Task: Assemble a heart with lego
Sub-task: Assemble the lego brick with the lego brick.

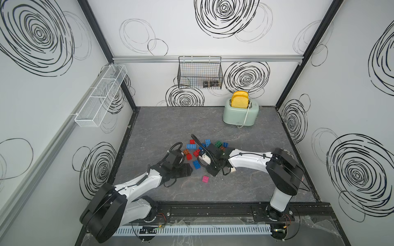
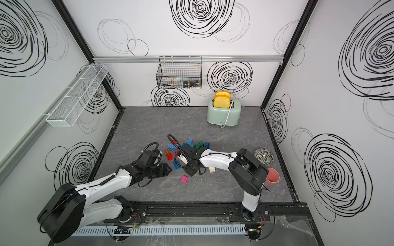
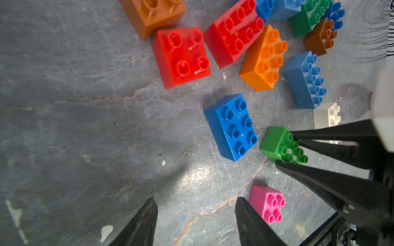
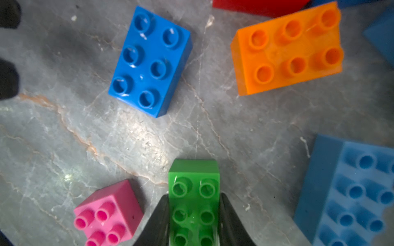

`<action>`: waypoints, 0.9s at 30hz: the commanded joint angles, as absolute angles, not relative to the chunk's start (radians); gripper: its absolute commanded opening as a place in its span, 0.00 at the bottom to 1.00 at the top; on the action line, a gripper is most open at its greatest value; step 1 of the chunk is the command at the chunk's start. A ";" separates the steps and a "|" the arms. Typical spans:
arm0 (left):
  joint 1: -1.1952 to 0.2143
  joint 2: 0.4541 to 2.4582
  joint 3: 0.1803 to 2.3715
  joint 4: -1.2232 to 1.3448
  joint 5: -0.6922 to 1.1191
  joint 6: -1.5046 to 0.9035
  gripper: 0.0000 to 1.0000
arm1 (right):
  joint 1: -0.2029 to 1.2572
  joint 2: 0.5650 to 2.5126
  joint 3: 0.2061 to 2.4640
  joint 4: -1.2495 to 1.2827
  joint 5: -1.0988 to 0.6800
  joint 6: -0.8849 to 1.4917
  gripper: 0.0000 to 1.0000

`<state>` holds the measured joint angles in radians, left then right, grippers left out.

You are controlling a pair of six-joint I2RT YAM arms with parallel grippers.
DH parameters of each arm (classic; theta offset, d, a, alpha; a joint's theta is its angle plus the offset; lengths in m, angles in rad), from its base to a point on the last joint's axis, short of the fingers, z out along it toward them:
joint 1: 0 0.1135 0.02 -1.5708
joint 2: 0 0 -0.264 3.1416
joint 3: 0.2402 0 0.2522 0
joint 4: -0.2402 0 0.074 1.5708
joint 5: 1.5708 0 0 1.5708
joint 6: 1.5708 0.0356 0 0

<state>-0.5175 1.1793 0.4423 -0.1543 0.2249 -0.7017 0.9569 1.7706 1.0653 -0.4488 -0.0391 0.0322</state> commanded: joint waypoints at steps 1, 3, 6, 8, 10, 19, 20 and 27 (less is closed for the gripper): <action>-0.498 1.157 0.422 -0.127 0.235 -0.701 0.63 | 0.987 1.710 1.092 -0.517 -0.040 -0.036 0.27; -0.488 1.154 0.417 -0.125 0.238 -0.703 0.63 | 1.001 1.686 1.092 -0.530 -0.059 -0.067 0.26; -0.469 1.144 0.411 -0.122 0.245 -0.704 0.63 | 1.038 1.663 1.096 -0.542 -0.042 -0.101 0.26; -0.454 1.136 0.408 -0.121 0.249 -0.703 0.63 | 1.061 1.661 1.105 -0.552 -0.021 -0.109 0.26; -0.437 1.128 0.401 -0.118 0.254 -0.703 0.63 | 1.081 1.666 1.116 -0.561 -0.017 -0.115 0.26; -0.404 1.114 0.384 -0.100 0.278 -0.706 0.64 | 1.125 1.716 1.123 -0.539 0.003 -0.109 0.26; -0.404 1.112 0.382 -0.099 0.278 -0.706 0.64 | 1.127 1.719 1.121 -0.540 0.007 -0.113 0.26; -0.403 1.117 0.380 -0.094 0.281 -0.705 0.64 | 1.127 1.730 1.103 -0.529 0.012 -0.120 0.26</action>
<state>-0.4103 1.1233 0.3901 -0.1287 0.2718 -0.7021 1.1194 1.7168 1.1007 -0.5159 0.0055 -0.0998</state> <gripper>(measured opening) 0.636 0.339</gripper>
